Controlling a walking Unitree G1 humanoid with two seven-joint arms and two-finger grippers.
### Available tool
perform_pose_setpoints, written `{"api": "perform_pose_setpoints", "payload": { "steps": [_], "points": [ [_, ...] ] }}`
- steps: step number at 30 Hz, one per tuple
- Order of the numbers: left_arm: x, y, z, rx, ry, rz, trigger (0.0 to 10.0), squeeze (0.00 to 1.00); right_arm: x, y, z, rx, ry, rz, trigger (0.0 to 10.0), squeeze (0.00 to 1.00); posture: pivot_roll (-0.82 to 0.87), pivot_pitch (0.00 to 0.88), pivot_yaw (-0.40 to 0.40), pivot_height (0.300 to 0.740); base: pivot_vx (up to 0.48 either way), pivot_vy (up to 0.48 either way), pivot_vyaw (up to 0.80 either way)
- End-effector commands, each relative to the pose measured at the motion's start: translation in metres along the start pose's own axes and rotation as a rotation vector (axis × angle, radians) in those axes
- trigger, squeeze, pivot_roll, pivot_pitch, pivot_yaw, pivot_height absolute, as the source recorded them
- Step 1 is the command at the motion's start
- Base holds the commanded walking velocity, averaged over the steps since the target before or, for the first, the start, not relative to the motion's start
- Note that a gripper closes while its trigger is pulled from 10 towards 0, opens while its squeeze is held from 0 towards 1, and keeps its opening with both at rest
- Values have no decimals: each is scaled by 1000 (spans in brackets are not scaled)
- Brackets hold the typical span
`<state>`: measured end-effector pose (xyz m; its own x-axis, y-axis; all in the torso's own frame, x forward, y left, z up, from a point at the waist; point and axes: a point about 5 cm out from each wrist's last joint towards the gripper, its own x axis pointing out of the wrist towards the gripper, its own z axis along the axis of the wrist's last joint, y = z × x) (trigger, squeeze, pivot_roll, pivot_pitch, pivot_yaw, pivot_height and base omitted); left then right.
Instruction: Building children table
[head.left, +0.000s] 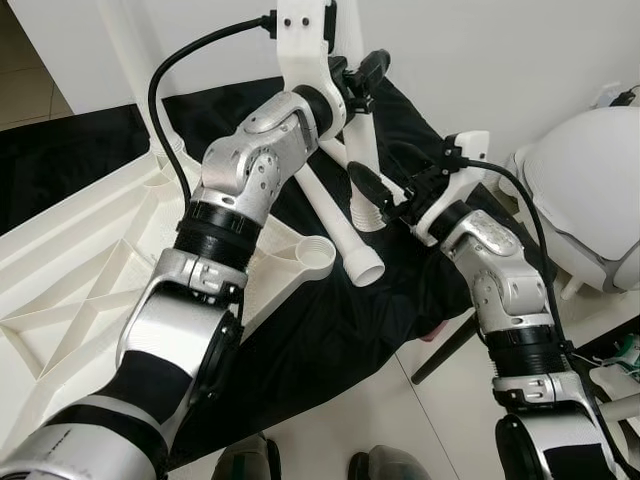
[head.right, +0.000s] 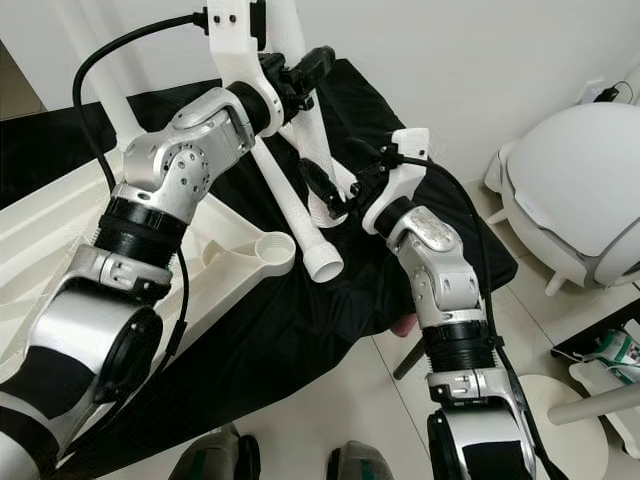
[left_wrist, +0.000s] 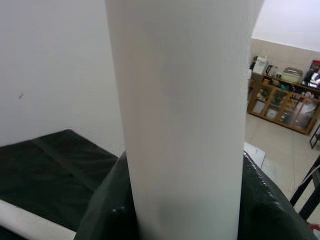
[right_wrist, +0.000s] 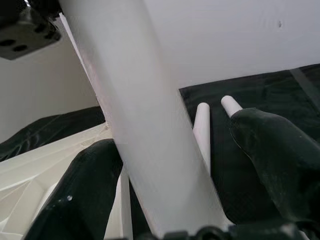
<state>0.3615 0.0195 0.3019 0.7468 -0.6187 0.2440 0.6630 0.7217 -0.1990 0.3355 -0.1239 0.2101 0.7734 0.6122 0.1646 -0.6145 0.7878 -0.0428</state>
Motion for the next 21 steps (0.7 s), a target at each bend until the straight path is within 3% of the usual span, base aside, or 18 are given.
{"api": "perform_pose_setpoints", "payload": {
  "steps": [1,16,19,20,21],
  "points": [
    [-2,-16,3,41,-22,-206,10000,0,5,2,-4,8,43,6,10000,0,-92,0,34,740,0,0,0],
    [-6,-33,2,139,-46,-255,10000,0,12,-4,-1,-6,131,-3,10000,0,-93,0,30,740,0,0,0],
    [-7,-36,0,156,-43,-264,10000,0,14,-3,4,-9,135,7,9686,0,-95,0,31,740,0,0,0],
    [-7,-37,-1,155,-42,-267,10000,0,14,-3,5,-13,136,6,8667,0,-95,0,31,740,0,0,0],
    [-7,-38,-1,155,-41,-268,10000,0,15,-3,6,-15,137,5,8667,0,-95,0,31,740,0,0,0]
  ]
}}
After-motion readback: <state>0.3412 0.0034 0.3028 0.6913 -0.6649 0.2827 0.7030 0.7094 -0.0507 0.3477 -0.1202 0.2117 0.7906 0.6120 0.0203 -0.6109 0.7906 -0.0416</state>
